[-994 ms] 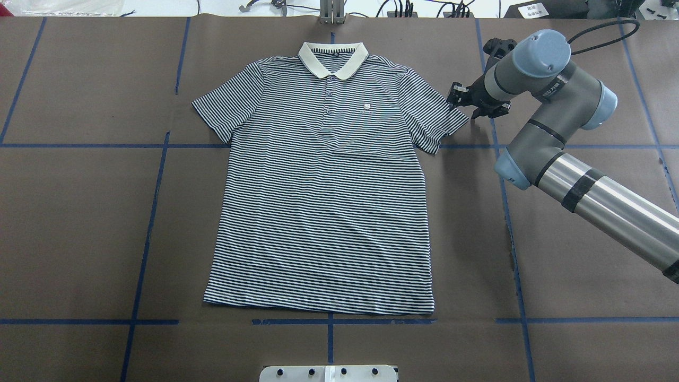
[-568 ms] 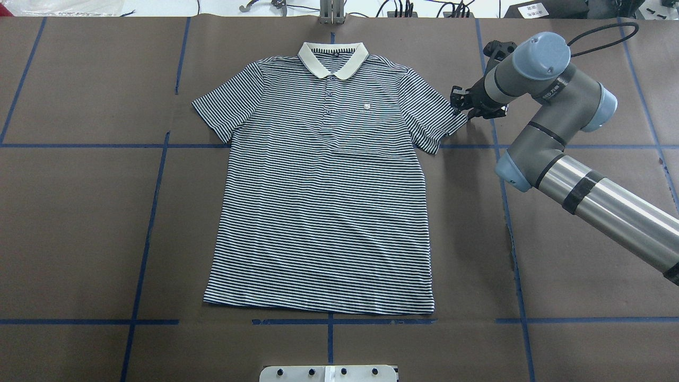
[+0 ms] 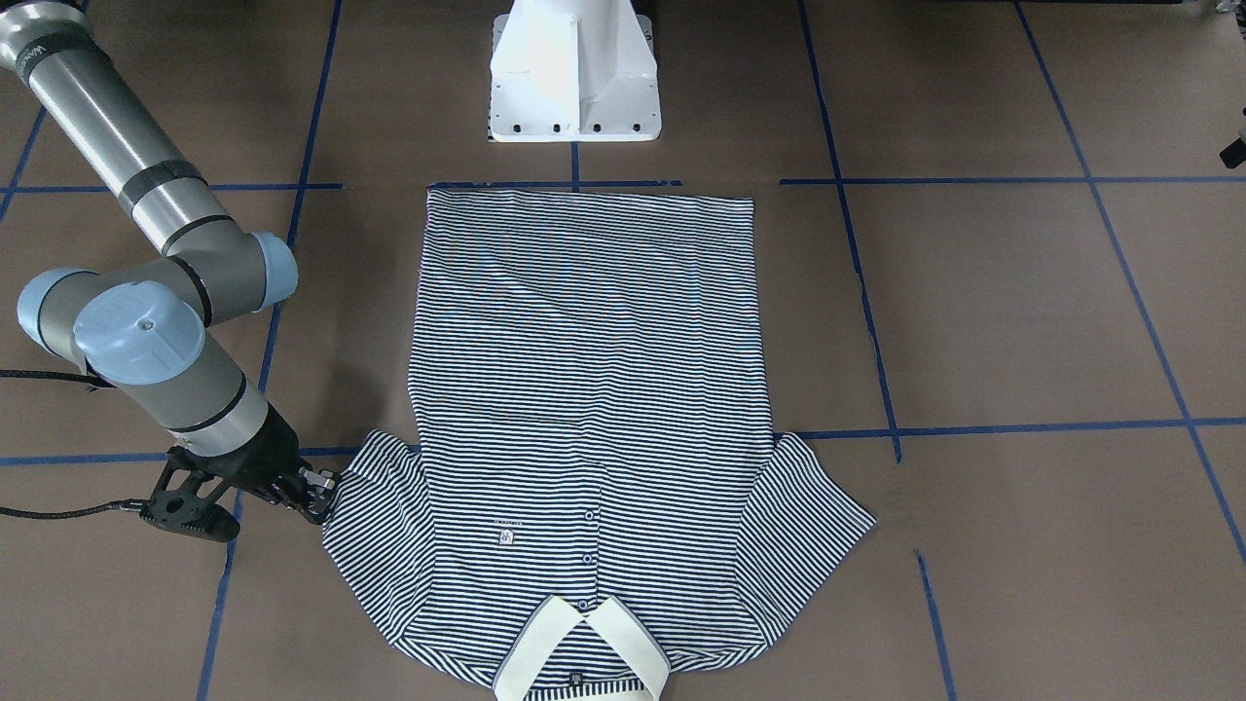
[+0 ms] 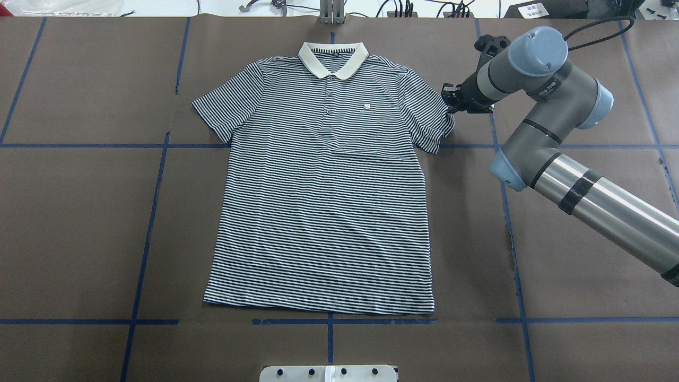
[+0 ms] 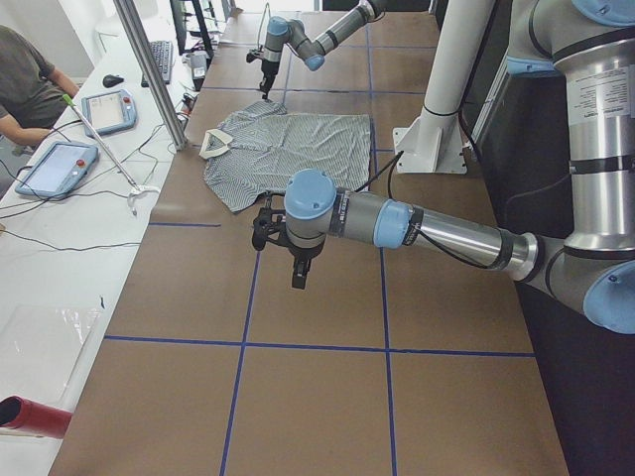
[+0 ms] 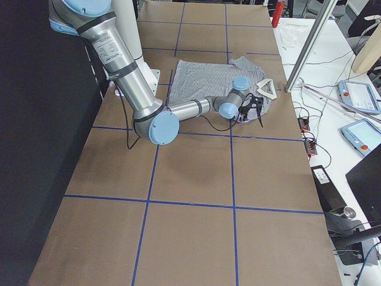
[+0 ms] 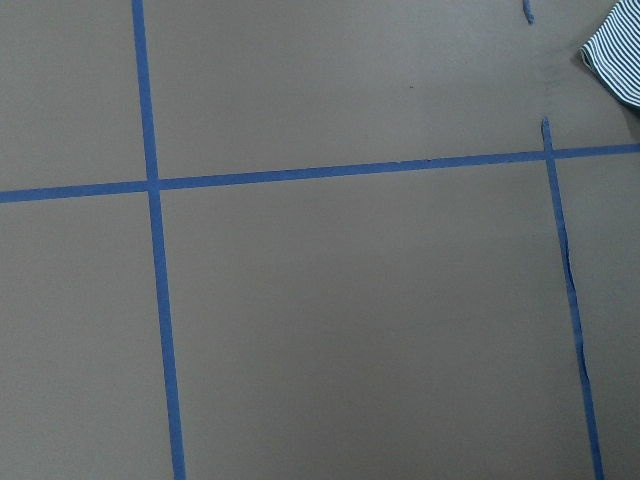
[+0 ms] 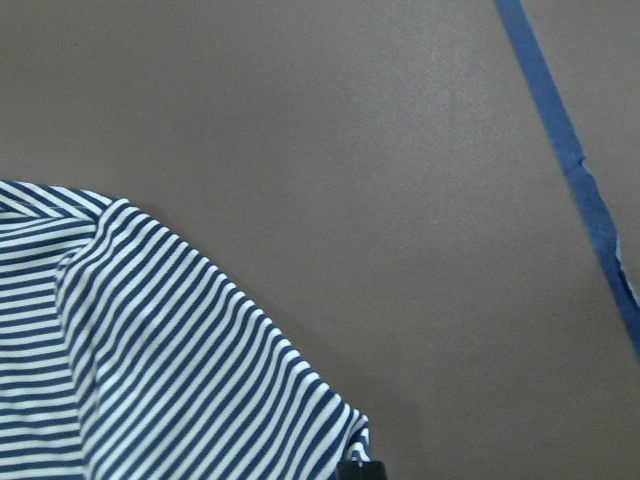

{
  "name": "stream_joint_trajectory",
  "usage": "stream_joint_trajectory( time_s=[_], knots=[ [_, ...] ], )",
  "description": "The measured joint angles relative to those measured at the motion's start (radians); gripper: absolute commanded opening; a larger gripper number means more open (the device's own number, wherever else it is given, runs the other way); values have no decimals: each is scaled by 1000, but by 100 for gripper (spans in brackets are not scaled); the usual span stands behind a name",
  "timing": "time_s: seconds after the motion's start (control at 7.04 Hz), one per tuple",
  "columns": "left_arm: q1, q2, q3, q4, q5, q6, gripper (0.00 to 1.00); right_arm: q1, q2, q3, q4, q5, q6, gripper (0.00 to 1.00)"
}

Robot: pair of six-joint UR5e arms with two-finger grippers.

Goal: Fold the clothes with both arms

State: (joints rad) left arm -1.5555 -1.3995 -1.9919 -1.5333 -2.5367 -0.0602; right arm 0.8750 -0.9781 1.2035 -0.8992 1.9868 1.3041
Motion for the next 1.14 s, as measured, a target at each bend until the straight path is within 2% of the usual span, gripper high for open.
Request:
stream_joint_trajectory(
  time_s=[0.43,0.71,1.14],
  knots=[
    [0,0,-10,2,0,-6,100,-49,117,9,-84,-14,116,0],
    [0,-1,-11,1,-20,-7,100,-100,239,-75,-152,-108,189,0],
    [0,0,-7,-3,-73,-8,100,-116,313,-180,-162,-201,213,0]
  ],
)
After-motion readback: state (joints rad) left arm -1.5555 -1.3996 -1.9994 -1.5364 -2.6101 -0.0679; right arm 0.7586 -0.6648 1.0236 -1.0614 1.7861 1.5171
